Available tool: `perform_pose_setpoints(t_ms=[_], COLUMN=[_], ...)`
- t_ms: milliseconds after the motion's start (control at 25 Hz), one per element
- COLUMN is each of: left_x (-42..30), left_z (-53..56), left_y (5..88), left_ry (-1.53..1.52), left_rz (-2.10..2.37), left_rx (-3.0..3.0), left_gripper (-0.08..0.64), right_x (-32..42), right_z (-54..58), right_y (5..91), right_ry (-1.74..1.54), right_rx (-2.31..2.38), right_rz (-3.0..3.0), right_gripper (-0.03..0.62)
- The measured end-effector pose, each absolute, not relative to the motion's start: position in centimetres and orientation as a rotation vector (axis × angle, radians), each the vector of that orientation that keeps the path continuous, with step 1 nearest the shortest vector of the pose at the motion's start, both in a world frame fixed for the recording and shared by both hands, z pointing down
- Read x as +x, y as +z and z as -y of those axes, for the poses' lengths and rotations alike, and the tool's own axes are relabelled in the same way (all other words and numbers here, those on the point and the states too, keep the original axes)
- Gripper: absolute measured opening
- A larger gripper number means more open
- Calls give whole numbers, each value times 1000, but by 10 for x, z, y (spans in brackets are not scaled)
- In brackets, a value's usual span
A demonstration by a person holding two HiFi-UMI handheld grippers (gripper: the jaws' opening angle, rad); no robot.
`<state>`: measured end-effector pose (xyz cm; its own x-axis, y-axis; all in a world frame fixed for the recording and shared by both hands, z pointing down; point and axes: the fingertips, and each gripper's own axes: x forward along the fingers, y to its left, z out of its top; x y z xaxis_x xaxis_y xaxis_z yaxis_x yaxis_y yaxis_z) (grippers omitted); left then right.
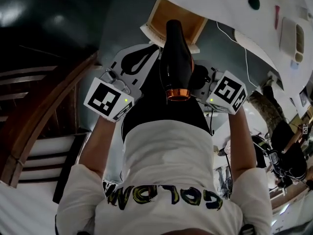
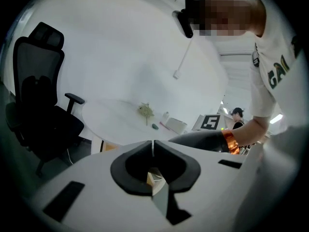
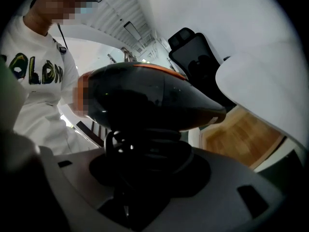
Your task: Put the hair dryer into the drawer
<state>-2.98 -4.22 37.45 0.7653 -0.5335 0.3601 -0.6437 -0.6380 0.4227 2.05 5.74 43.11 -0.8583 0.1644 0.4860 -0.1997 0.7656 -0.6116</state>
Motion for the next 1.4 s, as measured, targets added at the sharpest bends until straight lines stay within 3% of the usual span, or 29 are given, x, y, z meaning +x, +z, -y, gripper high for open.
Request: perform_pose_setpoints(t_ms=[880,1400], left_x=[-17,-7], left_z=[72,91], left_y=[475,519], left_ry=[419,767], left_rz=[700,579], left_rx=[2345,2406], left_gripper=[15,14], right_x=[42,51], right_z=[13,50], right_y=[551,614], right_ry=[858,622], right_rx=[38,205], right_rz=[2175,1960], right_gripper=[241,239])
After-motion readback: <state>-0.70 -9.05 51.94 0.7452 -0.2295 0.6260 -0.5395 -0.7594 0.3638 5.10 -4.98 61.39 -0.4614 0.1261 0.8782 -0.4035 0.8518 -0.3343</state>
